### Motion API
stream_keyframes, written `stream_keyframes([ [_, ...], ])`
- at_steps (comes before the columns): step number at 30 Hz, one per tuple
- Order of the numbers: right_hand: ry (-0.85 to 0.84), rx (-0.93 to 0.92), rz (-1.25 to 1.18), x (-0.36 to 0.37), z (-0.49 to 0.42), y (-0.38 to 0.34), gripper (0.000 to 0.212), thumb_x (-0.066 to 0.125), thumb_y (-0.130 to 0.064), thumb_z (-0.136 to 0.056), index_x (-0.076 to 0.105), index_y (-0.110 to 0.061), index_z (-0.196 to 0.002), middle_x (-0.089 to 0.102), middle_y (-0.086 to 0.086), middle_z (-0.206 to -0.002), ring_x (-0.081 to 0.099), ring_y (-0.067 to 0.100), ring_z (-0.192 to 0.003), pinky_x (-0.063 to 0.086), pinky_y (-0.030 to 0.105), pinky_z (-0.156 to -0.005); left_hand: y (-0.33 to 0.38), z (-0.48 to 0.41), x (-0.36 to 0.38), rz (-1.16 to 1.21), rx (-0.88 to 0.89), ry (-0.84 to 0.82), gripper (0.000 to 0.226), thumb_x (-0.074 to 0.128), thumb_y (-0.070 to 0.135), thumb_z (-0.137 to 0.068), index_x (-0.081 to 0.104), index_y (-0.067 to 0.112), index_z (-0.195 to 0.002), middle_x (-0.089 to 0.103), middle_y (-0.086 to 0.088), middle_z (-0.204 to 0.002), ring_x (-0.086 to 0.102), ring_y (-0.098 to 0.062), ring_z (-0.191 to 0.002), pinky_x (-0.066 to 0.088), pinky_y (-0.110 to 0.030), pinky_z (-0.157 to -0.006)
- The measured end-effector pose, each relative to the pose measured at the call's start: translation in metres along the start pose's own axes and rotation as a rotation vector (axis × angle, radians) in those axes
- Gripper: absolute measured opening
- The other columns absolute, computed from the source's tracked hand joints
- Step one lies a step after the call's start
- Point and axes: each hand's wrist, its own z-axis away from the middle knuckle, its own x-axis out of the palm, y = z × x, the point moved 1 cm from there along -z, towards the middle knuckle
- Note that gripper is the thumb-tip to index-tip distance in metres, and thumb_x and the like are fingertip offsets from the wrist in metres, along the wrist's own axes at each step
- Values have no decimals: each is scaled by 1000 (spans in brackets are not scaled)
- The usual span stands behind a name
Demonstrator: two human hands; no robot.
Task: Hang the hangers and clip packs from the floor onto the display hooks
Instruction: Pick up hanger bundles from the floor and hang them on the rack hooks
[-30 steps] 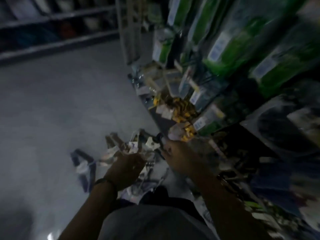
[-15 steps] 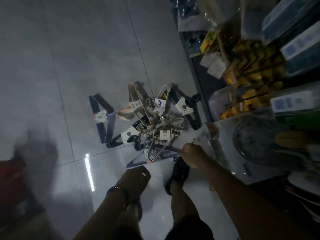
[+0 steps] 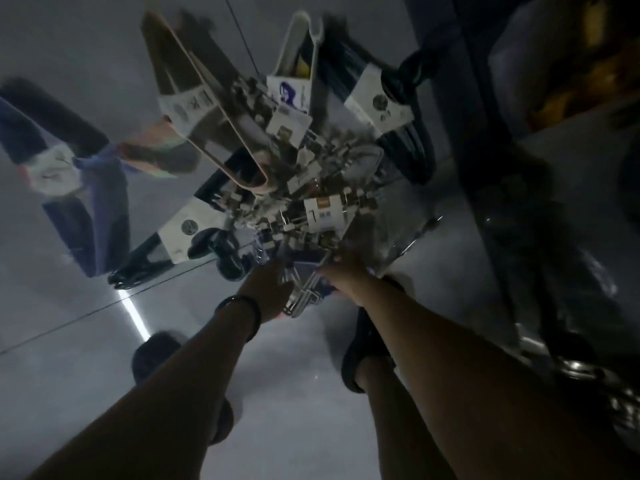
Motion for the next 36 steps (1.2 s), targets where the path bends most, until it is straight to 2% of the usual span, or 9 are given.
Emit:
stream_keyframes([
  [3, 43, -46, -122, 30, -26, 10, 27, 77, -30, -93, 57, -25, -111, 65, -1, -99, 65, 16, -89, 52, 29, -71, -3, -23, 10, -45, 139, 111, 53, 54, 13, -102, 42, 28, -151, 58, -7, -143, 60, -26, -126, 56, -40, -98],
  [5, 129, -133, -138, 38, -29, 15, 21, 74, -22, -95, 56, -32, -101, 59, -10, -95, 60, 8, -83, 55, 30, -78, -1, -30, 10, -133, 184, 144, 63, 58, 15, -100, 34, 31, -156, 51, -9, -149, 55, -31, -133, 56, -46, -101],
  [8, 303, -173, -165, 30, -8, 12, 33, 67, -28, -95, 63, -14, -124, 62, -4, -106, 62, 15, -90, 59, 38, -88, 13, -22, -1, -136, 167, 132, 71, 57, 34, -103, 17, 43, -160, 28, -6, -166, 27, -40, -153, 35, -60, -118],
  [11, 412, -137, -286, 13, 33, -7, 35, 75, -29, -84, 69, -7, -110, 73, -1, -93, 69, 14, -75, 52, 23, -54, 24, -21, -18, -226, 195, 124, 68, 37, 59, -105, 3, 43, -163, 8, 1, -174, 7, -35, -160, 12, -64, -125],
  [14, 473, -114, -236, 2, 84, -21, 52, 72, -57, -67, 71, -15, -98, 75, 2, -83, 71, 18, -71, 48, 25, -48, 28, -19, -45, -88, 133, 90, 70, 25, 75, -98, -1, 55, -160, 11, 2, -174, 5, -39, -159, 4, -64, -124],
  [20, 539, -133, 118, -26, 161, -15, 61, 63, -61, -70, 60, -18, -113, 73, 2, -96, 72, 24, -82, 61, 38, -70, 39, -13, -81, -107, 183, 173, 83, 57, 45, -103, 2, 40, -165, 7, -3, -175, 2, -35, -161, 5, -58, -129],
  [26, 533, -165, 272, -61, 195, 10, 40, 72, -37, -91, 53, -19, -121, 64, -4, -93, 64, 12, -74, 50, 28, -55, 27, 7, -47, 61, 127, 244, 71, 56, 32, -104, 21, 29, -165, 3, -4, -175, -4, -31, -161, 8, -55, -130],
  [32, 536, -197, 362, -95, 214, 41, 34, 70, -38, -92, 55, -23, -119, 58, -12, -90, 59, 4, -76, 45, 22, -57, 75, 34, -6, 89, 269, 360, 43, 57, 43, -100, 60, 21, -137, 54, -13, -143, 49, -37, -133, 44, -51, -112],
  [36, 547, -230, 365, -101, 216, 58, 35, 72, -39, -89, 56, -31, -119, 65, -10, -90, 65, 4, -73, 49, 21, -57, 141, 22, 10, 157, 387, 82, 40, 47, 42, -107, 55, 25, -143, 58, -7, -143, 57, -30, -131, 51, -49, -107],
])
